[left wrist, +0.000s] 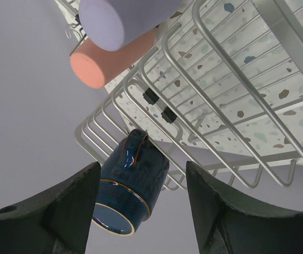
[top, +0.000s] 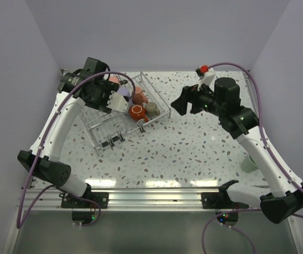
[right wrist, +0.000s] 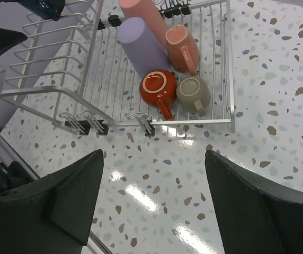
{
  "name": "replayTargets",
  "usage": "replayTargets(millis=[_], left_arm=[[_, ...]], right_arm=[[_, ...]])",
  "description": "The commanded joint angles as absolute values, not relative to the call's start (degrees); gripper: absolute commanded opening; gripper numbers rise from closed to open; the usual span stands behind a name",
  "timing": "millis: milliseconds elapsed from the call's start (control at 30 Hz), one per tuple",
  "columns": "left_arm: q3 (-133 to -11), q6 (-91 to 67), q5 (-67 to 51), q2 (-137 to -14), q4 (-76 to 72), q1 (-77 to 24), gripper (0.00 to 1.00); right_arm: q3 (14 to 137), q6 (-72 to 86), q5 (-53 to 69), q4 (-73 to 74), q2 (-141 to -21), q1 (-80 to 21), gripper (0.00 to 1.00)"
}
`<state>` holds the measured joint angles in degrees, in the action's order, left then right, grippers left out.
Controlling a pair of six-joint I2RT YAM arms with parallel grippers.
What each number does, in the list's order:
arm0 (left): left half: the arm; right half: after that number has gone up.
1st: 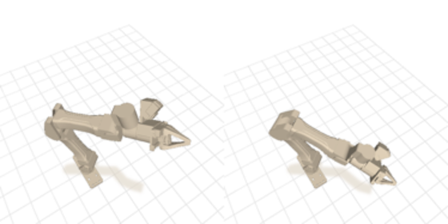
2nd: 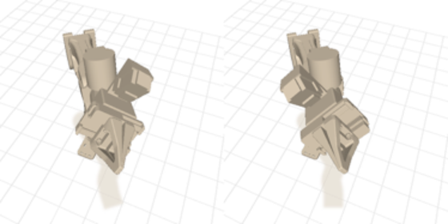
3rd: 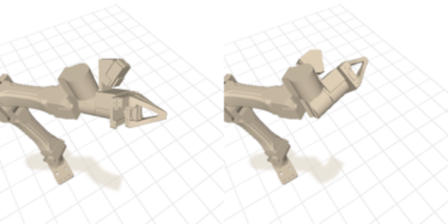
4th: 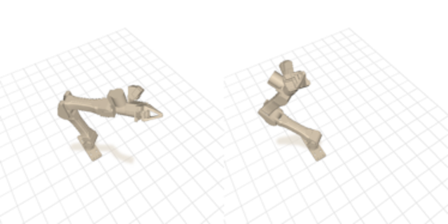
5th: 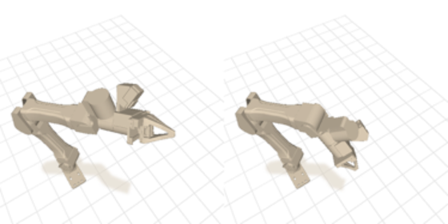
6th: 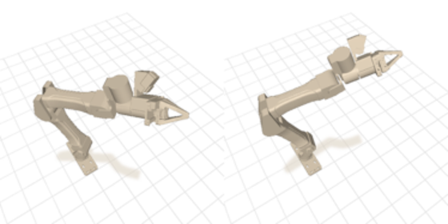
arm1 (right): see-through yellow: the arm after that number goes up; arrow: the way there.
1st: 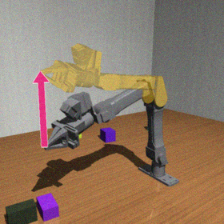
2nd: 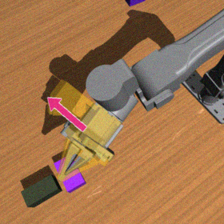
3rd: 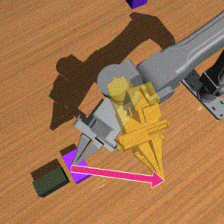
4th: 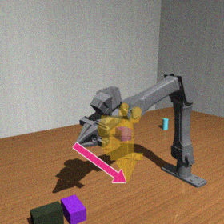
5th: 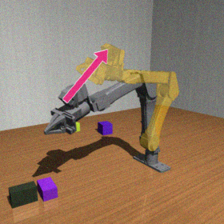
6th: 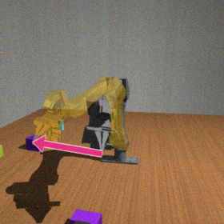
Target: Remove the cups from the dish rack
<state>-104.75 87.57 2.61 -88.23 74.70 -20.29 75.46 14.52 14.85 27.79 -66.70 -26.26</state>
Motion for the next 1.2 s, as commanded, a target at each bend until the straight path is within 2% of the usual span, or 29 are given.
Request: replayTargets(millis=[0,467,833,1167], left_arm=[[-105.73,90.61,6.59,-89.21,75.32,-20.39,0.69],[-106.35,93.77,9.66,-93.25,71.11,-20.39,0.58],[-106.00,95.36,14.41,-95.27,69.61,-20.21,0.57],[-105.73,96.33,15.38,-95.98,69.08,-20.21,0.41]], right_arm=[[75.32,14.85,13.36,25.58,-65.13,-26.54,0.81],[74.79,15.47,13.62,25.05,-65.04,-26.89,0.82],[74.09,15.29,13.54,24.87,-64.78,-26.89,0.83],[73.92,14.94,13.01,24.87,-64.60,-26.90,0.84]])
